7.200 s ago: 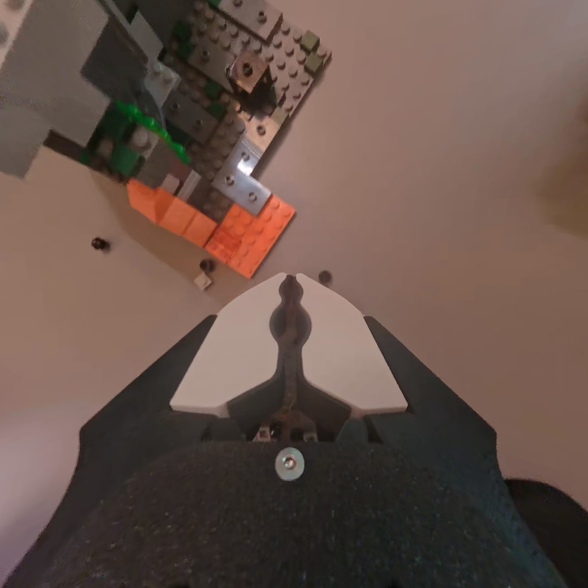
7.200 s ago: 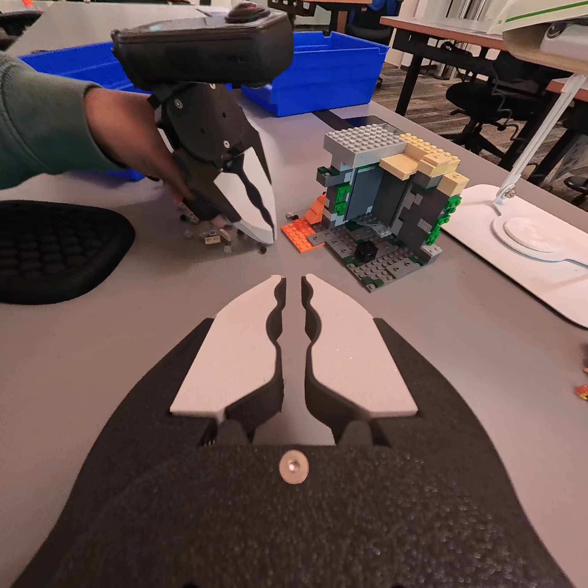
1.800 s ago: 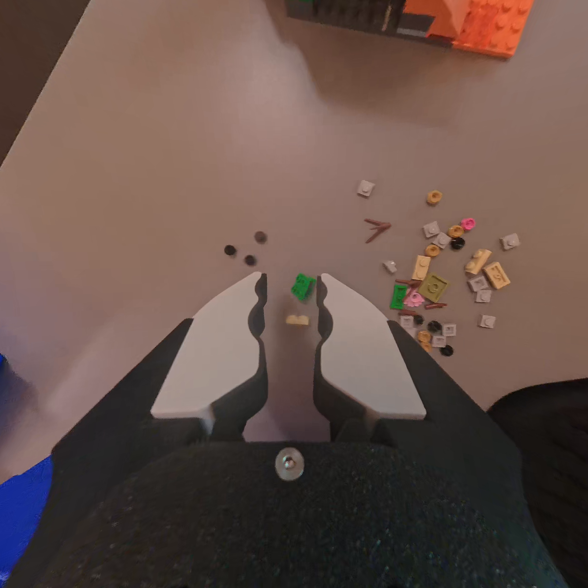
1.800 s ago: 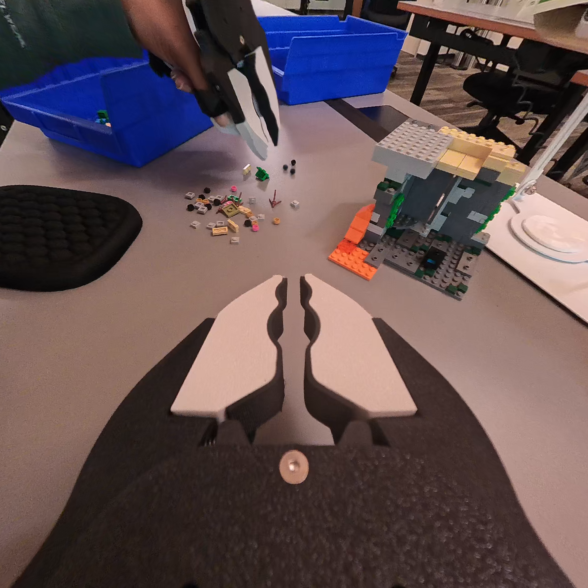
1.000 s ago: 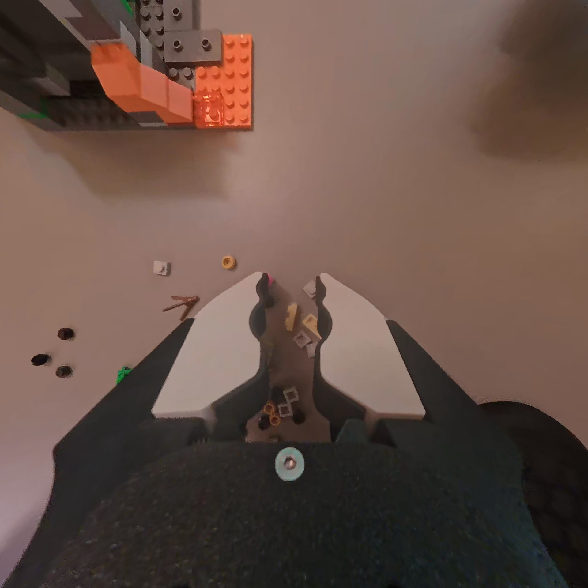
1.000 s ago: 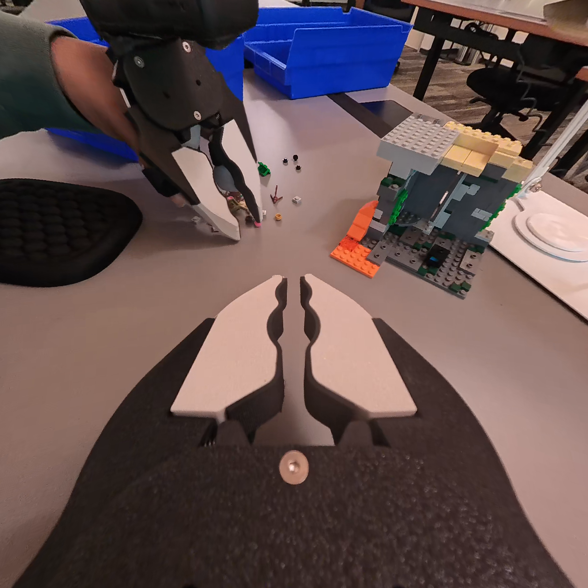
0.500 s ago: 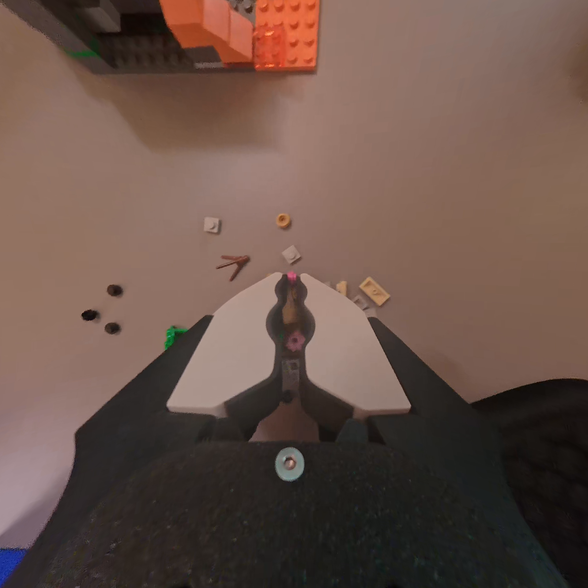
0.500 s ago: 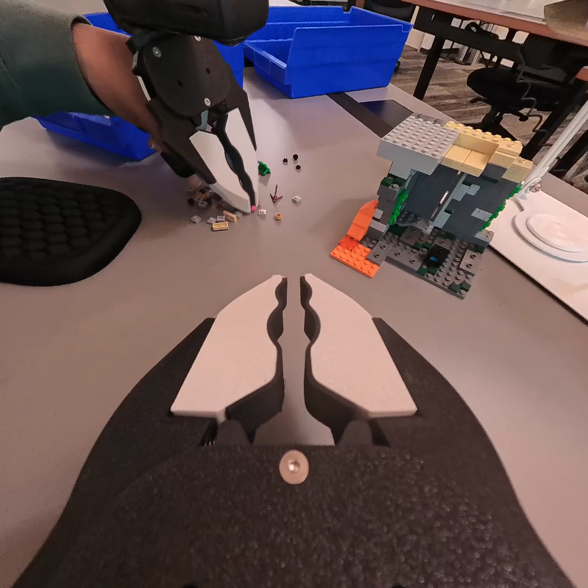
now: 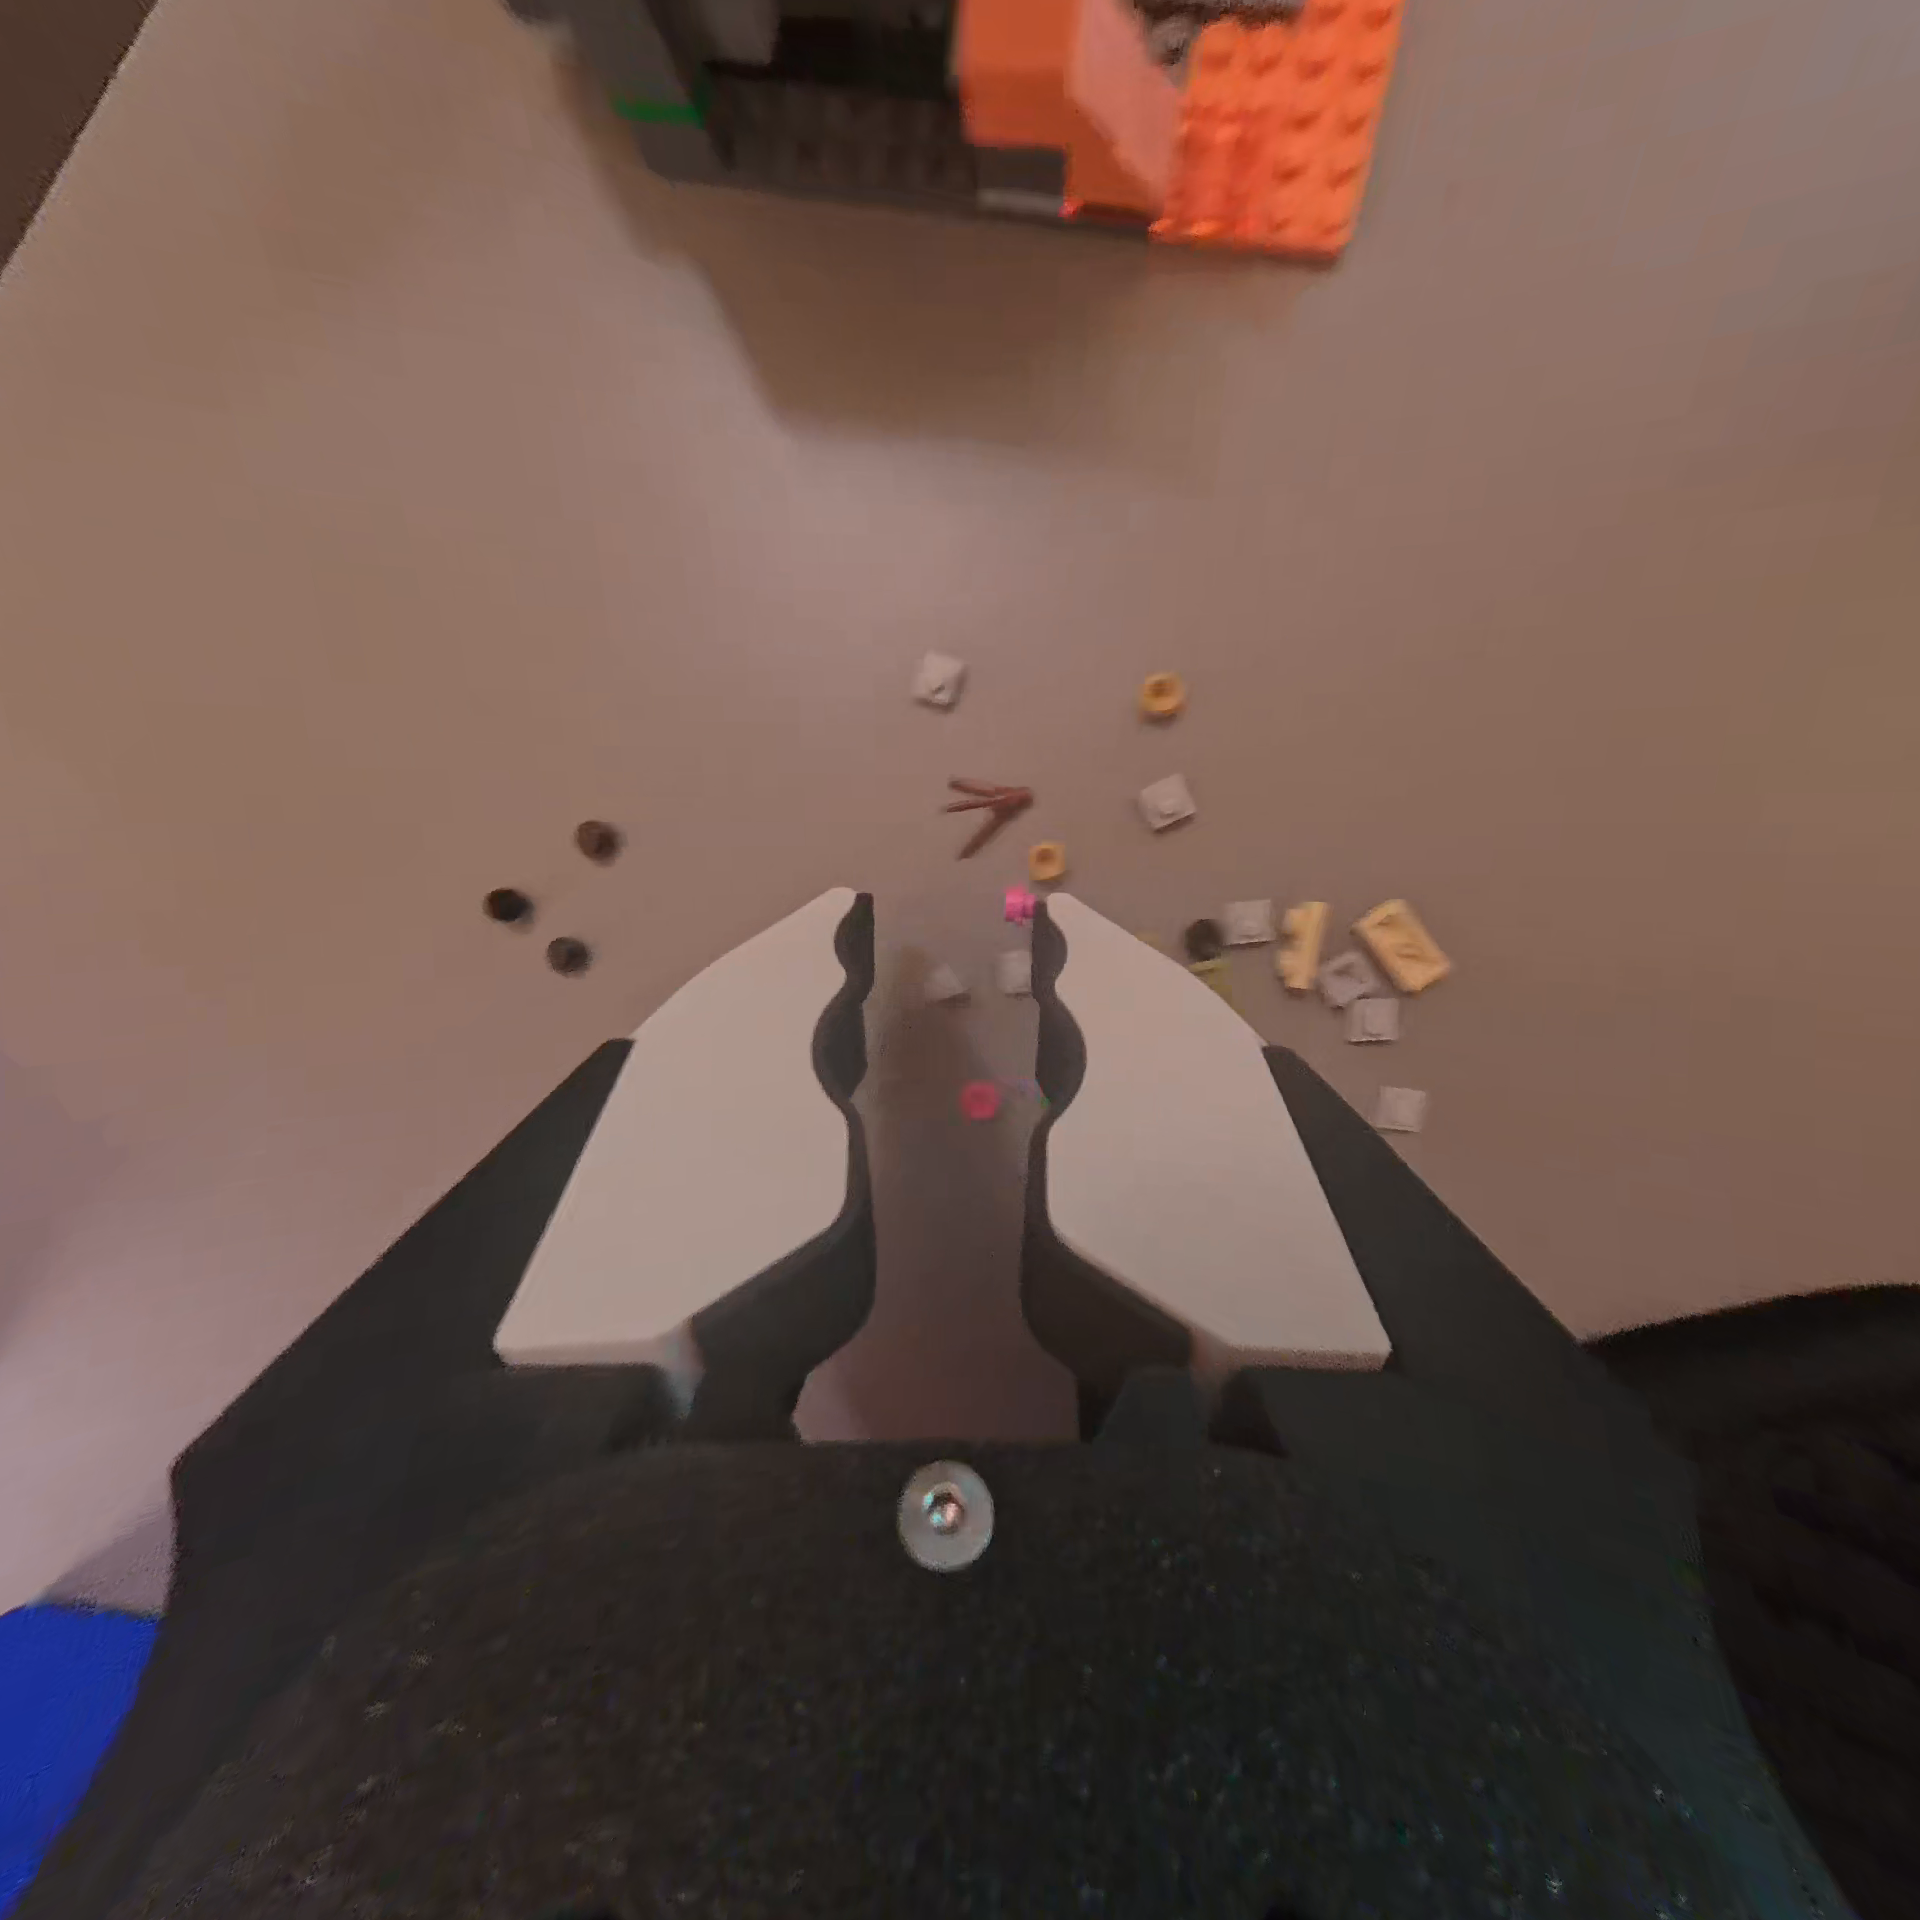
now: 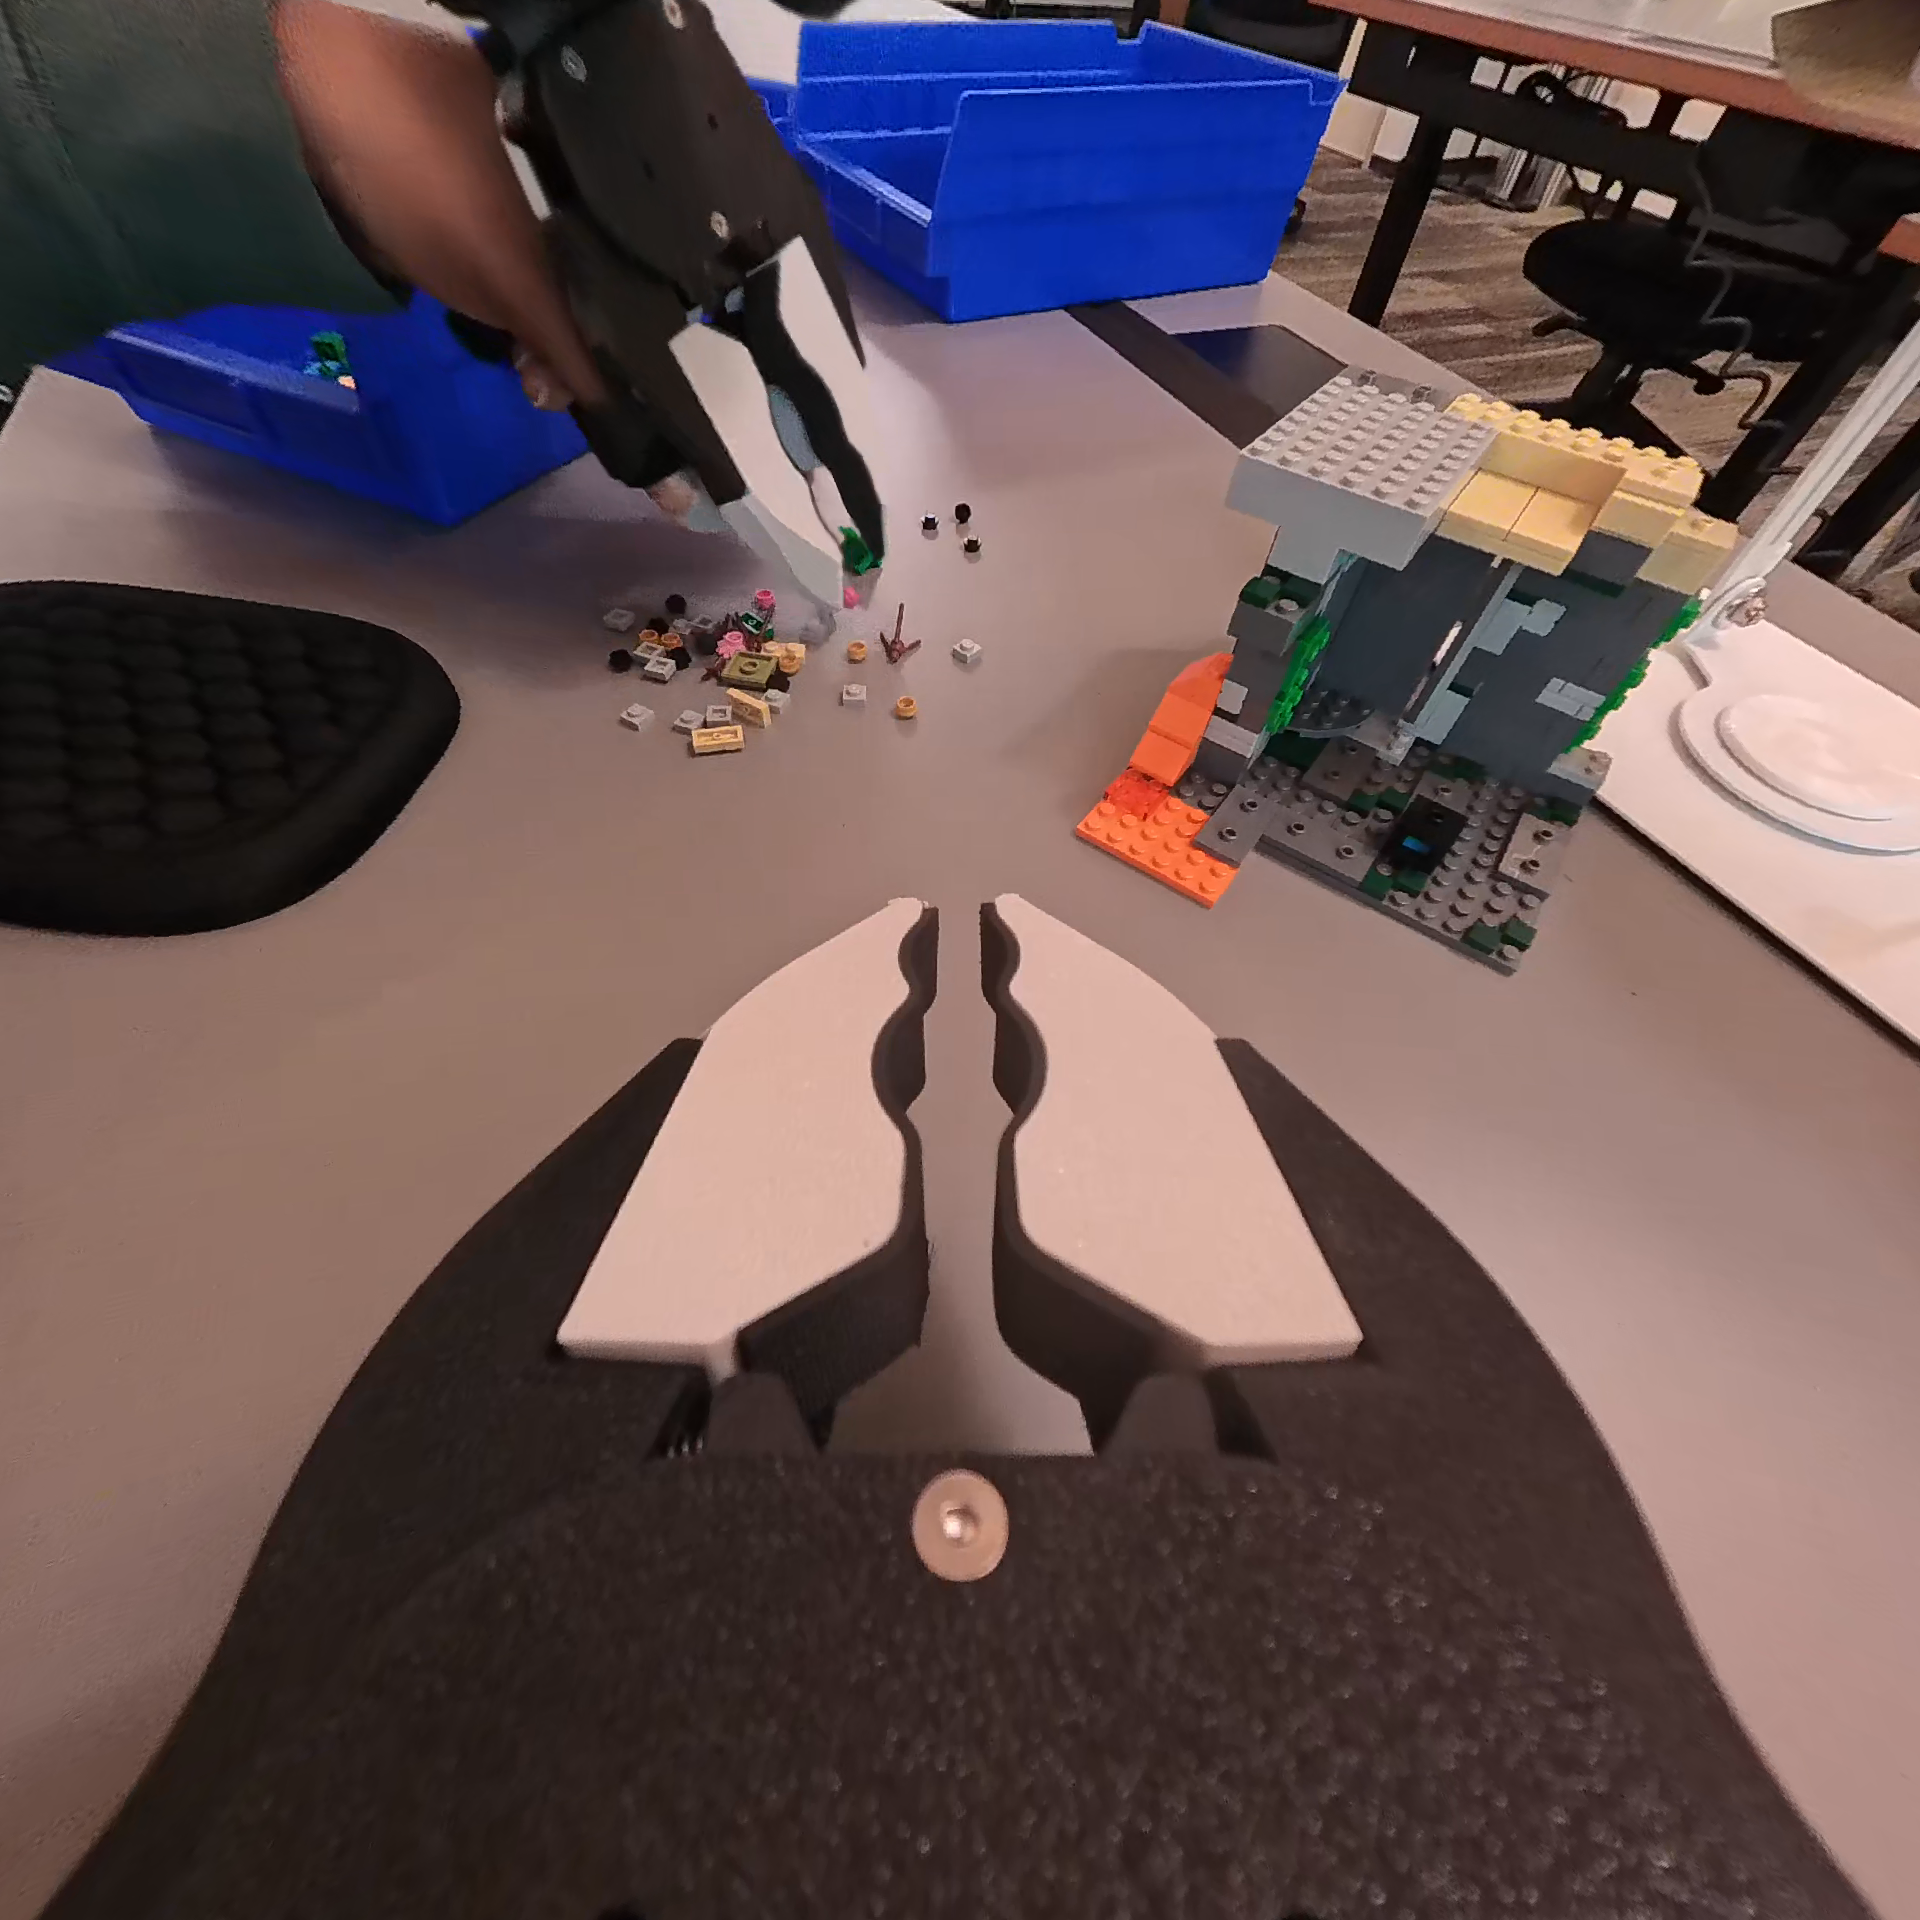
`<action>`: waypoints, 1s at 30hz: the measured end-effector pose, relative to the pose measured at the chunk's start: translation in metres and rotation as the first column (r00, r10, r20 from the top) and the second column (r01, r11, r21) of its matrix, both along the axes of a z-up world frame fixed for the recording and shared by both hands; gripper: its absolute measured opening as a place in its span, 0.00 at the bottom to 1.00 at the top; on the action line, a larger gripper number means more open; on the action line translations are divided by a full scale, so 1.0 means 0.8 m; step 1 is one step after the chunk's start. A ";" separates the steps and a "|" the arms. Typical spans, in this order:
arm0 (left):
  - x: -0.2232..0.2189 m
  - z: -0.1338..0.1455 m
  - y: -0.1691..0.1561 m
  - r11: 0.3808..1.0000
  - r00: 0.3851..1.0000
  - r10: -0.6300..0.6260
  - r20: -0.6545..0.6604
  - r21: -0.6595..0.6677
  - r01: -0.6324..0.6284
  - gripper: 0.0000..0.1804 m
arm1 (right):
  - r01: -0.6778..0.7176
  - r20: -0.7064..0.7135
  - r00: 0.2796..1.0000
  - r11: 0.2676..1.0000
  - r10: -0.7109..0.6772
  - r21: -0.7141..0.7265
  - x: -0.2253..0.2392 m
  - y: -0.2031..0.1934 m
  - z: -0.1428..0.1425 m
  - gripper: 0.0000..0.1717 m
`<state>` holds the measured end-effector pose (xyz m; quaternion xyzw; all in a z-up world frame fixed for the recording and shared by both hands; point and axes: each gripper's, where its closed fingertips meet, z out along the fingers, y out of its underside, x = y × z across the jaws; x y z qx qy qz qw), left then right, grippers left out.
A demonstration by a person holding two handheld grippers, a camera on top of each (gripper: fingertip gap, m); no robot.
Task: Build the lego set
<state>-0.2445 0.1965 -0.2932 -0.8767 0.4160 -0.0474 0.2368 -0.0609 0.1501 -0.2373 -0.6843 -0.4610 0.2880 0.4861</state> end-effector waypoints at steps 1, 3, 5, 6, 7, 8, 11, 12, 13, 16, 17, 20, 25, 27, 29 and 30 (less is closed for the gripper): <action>0.010 0.003 -0.008 1.000 0.999 -0.018 0.030 -0.008 0.019 0.16 | -0.001 0.001 1.000 1.000 0.001 0.000 0.000 0.000 0.000 0.04; 0.032 0.005 -0.029 0.997 0.994 -0.061 0.087 -0.030 0.064 0.17 | -0.001 0.001 1.000 1.000 0.001 0.002 0.000 0.000 0.000 0.04; 0.049 0.002 -0.050 0.992 0.987 -0.111 0.116 -0.050 0.117 0.20 | -0.002 -0.001 1.000 1.000 0.002 0.001 0.000 -0.001 0.001 0.04; 0.055 -0.002 -0.059 0.988 0.984 -0.136 0.117 -0.054 0.143 0.20 | -0.002 -0.001 1.000 1.000 0.002 0.001 0.000 -0.001 0.001 0.04; 0.059 -0.005 -0.066 0.985 0.981 -0.159 0.112 -0.050 0.165 0.20 | -0.002 -0.001 1.000 1.000 0.002 0.002 0.000 -0.001 0.001 0.04; 0.061 -0.008 -0.071 0.982 0.978 -0.178 0.107 -0.043 0.183 0.20 | -0.003 -0.001 1.000 1.000 0.003 0.003 -0.001 -0.001 0.001 0.04; 0.056 -0.018 -0.073 0.982 0.980 -0.183 0.075 -0.034 0.186 0.18 | -0.004 0.001 1.000 1.000 0.004 0.004 -0.001 -0.002 0.001 0.04; 0.054 -0.019 -0.071 0.983 0.981 -0.176 0.083 -0.033 0.179 0.17 | -0.004 0.001 1.000 1.000 0.004 0.004 -0.001 -0.001 0.001 0.04; 0.051 -0.019 -0.071 0.985 0.983 -0.166 0.083 -0.041 0.170 0.15 | -0.004 0.001 1.000 1.000 0.004 0.005 -0.001 -0.001 0.001 0.04; 0.040 -0.019 -0.064 0.988 0.987 -0.146 0.060 -0.035 0.149 0.11 | -0.001 0.001 1.000 1.000 0.001 0.004 0.000 -0.001 0.001 0.04; 0.035 -0.019 -0.061 0.990 0.989 -0.136 0.052 -0.035 0.138 0.10 | -0.001 0.001 1.000 1.000 0.001 0.003 0.000 -0.001 0.001 0.04; 0.021 -0.019 -0.049 0.995 0.995 -0.096 0.022 -0.029 0.097 0.06 | -0.002 0.002 1.000 1.000 0.002 0.005 -0.001 -0.001 0.001 0.04; -0.004 -0.019 -0.020 1.000 0.999 0.005 -0.036 -0.013 -0.005 0.06 | -0.003 0.001 1.000 1.000 0.003 0.005 -0.001 -0.001 0.001 0.04; -0.015 -0.019 -0.007 0.999 0.997 0.046 -0.065 0.007 -0.046 0.06 | -0.002 0.001 1.000 1.000 0.002 0.006 0.000 -0.001 0.001 0.04; -0.021 -0.016 0.005 0.996 0.995 0.084 -0.060 0.028 -0.082 0.06 | -0.001 0.000 1.000 1.000 0.001 0.007 0.000 -0.001 0.002 0.04; -0.018 -0.012 0.008 0.995 0.995 0.096 -0.033 0.035 -0.094 0.09 | -0.001 0.000 1.000 1.000 0.001 0.007 0.000 -0.001 0.002 0.04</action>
